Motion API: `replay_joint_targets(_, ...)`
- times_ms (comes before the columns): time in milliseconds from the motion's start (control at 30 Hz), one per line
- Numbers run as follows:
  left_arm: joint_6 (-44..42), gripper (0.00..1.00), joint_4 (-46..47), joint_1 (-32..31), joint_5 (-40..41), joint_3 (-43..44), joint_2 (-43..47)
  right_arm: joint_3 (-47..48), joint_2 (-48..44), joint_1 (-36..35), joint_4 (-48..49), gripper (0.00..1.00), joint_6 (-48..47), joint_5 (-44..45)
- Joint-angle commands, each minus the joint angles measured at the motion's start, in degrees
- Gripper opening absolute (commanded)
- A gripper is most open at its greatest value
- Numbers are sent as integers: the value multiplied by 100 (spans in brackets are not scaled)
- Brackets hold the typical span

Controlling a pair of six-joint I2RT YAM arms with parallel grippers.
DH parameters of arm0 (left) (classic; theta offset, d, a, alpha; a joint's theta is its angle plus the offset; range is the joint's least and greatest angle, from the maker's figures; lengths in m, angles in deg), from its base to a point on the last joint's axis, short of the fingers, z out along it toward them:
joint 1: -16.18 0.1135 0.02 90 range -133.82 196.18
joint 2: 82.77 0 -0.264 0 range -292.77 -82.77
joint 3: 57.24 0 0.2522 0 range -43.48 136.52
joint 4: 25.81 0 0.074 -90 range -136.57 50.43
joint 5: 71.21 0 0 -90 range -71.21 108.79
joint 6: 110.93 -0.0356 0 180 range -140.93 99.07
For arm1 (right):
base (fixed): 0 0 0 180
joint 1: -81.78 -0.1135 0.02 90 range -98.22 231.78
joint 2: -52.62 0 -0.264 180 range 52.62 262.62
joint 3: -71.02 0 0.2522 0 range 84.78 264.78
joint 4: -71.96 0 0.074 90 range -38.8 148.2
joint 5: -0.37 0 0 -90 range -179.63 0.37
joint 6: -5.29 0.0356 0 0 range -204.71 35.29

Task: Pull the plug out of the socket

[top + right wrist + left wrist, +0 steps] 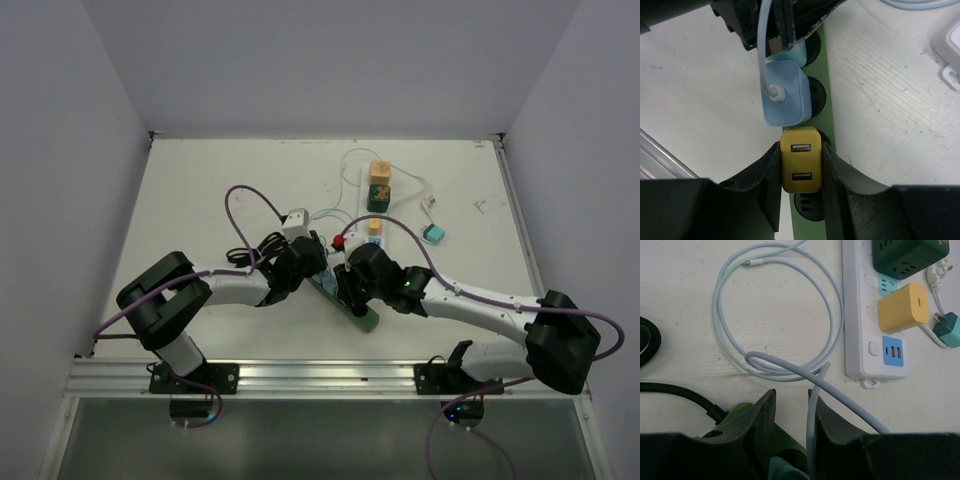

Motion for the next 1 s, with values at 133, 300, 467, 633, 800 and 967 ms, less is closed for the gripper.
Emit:
replay_joint_targets(133,-481,0,-2400,-34,83,-550,-532,873,318,-1262,532,0,-215,2876)
replay_joint_targets(300,-464,0,-2462,-34,101,-506,-603,847,284,-1343,515,0,-92,3184)
replay_joint_targets(467,-455,0,-2444,-43,136,-567,-507,549,-76,-572,637,0,206,2230)
replay_joint_targets(633,-472,0,-2348,-43,145,-708,-331,12,-437,712,1060,0,603,559)
replay_joint_targets(800,-507,0,-2286,-43,145,-726,-269,187,-271,662,928,0,304,477)
replay_joint_targets(967,-516,0,-2347,-43,145,-620,-321,669,62,-628,525,0,-126,2321)
